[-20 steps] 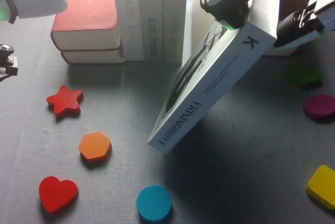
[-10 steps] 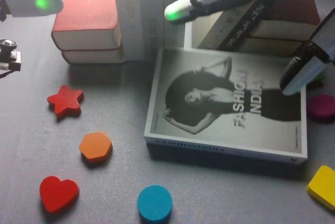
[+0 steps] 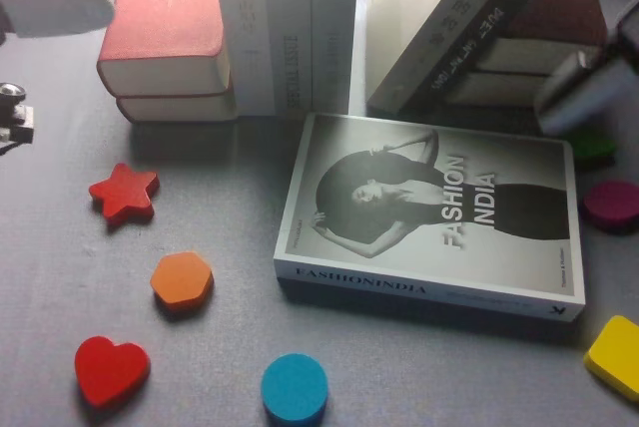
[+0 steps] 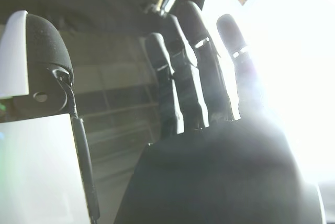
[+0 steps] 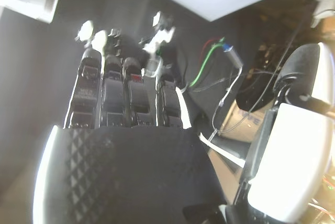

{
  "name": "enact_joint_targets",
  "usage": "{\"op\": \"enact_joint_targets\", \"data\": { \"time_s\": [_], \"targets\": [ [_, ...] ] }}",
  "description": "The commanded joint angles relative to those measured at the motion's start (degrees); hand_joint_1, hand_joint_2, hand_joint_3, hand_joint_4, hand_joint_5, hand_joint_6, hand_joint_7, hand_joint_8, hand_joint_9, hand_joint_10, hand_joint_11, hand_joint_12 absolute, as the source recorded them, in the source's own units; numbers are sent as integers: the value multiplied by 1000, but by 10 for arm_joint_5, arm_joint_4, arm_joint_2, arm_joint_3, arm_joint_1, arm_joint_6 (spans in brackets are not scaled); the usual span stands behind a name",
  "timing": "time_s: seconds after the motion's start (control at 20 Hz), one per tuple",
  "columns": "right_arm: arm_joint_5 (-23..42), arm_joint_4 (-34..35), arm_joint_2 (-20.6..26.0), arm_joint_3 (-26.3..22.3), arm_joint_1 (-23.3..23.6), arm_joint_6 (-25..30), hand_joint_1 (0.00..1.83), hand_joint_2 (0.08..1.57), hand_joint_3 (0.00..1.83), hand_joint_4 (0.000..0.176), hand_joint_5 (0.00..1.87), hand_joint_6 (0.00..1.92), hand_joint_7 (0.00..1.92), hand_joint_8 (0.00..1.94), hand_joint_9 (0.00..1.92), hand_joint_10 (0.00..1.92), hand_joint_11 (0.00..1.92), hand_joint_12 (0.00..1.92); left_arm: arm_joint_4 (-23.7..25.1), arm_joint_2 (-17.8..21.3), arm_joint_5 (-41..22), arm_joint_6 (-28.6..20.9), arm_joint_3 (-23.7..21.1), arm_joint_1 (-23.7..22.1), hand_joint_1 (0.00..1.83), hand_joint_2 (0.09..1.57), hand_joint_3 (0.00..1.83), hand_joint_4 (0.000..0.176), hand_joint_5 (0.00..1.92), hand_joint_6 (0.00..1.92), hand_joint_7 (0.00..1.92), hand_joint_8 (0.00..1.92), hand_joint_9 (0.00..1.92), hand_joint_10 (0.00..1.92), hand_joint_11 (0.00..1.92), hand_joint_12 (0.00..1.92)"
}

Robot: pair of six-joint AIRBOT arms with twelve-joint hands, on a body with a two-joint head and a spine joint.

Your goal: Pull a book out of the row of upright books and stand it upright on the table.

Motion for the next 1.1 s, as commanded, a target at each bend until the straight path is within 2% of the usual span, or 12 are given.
{"op": "enact_joint_targets", "data": {
  "time_s": [0.0, 0.25, 0.35, 0.45, 0.6, 0.65, 0.7, 0.75, 0.8, 0.85, 1.0, 1.05],
  "targets": [
    [-13, 106, 17, -1, 5, -42, 738, 840, 4, 176, 0, 0, 0, 0, 103, 0, 0, 1087, -50, 6, -67, -5, -3, -1, 1030, 897, 0, 0, 240, 328, 391, 56, 225, 683, 0, 1020],
    [11, 340, 72, -8, -3, -218, 883, 948, 0, 175, 0, 0, 0, 0, 52, 5, 0, 748, -110, 31, -123, -5, -26, 21, 904, 918, 0, 23, 0, 2, 135, 10, 186, 251, 0, 803],
    [26, 388, 88, -8, -5, -244, 904, 985, 3, 144, 0, 0, 0, 0, 71, 6, 0, 951, -120, 32, -142, -5, -28, 19, 874, 924, 1, 37, 107, 17, 250, 5, 376, 122, 0, 1256],
    [56, 463, 106, -8, -21, -281, 857, 1053, 10, 110, 0, 0, 0, 0, 110, 10, 0, 1120, -130, 32, -159, -5, -32, 18, 841, 983, 11, 4, 223, 32, 324, 4, 390, 61, 0, 1100],
    [108, 539, 128, -10, -51, -310, 767, 1169, 27, 166, 0, 0, 0, 0, 112, 10, 0, 885, -138, 32, -171, -5, -32, 20, 755, 1052, 26, 0, 91, 5, 173, 0, 396, 40, 0, 1047],
    [131, 562, 136, -11, -61, -314, 740, 1217, 25, 51, 120, 23, 0, 0, 121, 7, 0, 820, -142, 35, -176, -5, -35, 22, 886, 1102, 0, 0, 108, 1109, 15, 0, 210, 1, 0, 612],
    [145, 577, 137, -9, -67, -315, 671, 1228, 21, 46, 100, 7, 22, 3, 185, 21, 0, 1020, -147, 39, -182, -5, -38, 26, 912, 1101, 0, 0, 189, 1085, 45, 5, 235, 12, 0, 250],
    [151, 584, 134, -8, -66, -319, 671, 1228, 21, 46, 100, 7, 22, 3, 185, 21, 0, 1020, -154, 42, -190, -5, -40, 34, 912, 1101, 0, 0, 189, 1085, 45, 5, 235, 12, 0, 250],
    [162, 598, 140, -10, -74, -320, 362, 1426, 43, 133, 128, 6, 223, 16, 269, 23, 0, 1039, -156, 43, -192, -5, -41, 36, 860, 969, 0, 0, 24, 1233, 87, 1, 187, 3, 0, 642],
    [176, 613, 149, -12, -87, -320, 119, 1453, 26, 145, 177, 12, 272, 12, 323, 28, 0, 1168, -156, 42, -195, -5, -43, 35, 774, 985, 0, 0, 4, 941, 101, 4, 152, 1, 0, 588],
    [278, 684, 173, -17, -154, -320, 354, 1131, 0, 124, 549, 57, 663, 64, 599, 293, 107, 1729, -156, 43, -201, -5, -46, 36, 700, 998, 0, 0, 0, 628, 260, 23, 279, 34, 0, 607],
    [310, 689, 184, -30, -170, -327, 593, 1015, 0, 107, 679, 74, 826, 81, 642, 459, 178, 1721, -160, 43, -208, -5, -47, 40, 660, 1031, 8, 0, 0, 933, 337, 31, 296, 29, 0, 740]
  ]
}}
